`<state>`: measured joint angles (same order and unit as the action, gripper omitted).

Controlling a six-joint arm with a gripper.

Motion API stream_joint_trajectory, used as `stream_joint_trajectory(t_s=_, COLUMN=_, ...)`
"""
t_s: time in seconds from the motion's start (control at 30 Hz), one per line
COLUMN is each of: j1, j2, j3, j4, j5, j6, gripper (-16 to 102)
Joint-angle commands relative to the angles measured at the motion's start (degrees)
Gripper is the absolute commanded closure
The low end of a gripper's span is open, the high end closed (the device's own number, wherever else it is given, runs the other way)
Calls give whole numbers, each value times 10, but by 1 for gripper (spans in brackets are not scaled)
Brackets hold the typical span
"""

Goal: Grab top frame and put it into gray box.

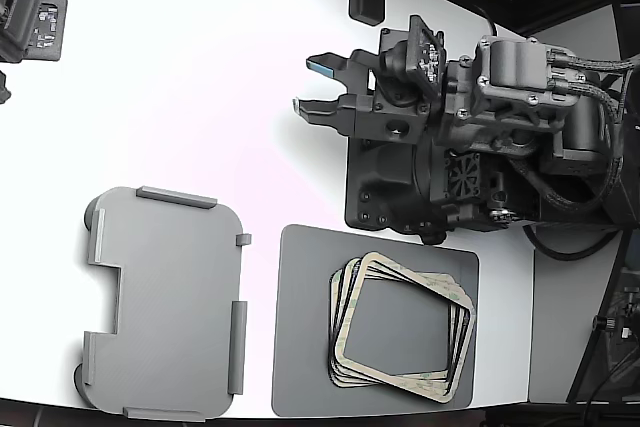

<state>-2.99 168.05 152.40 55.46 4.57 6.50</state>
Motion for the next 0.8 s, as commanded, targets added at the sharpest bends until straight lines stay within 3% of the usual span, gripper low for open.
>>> stream_joint_trajectory(t_s=0.0, j1=-4, j2=13, j3=-11, j4=-2, j5=-1, j6=-1, gripper=-14)
stream_joint_trajectory(t_s=0.6, j1=-6, j2=7, j3=-14, j4=-4, j5=-19, j6=-10, gripper=-14)
stream_joint_trajectory(t_s=0.77, j1=22, j2=-61, j3=-105, j4=10, j5=-12, j6=-21, gripper=-14)
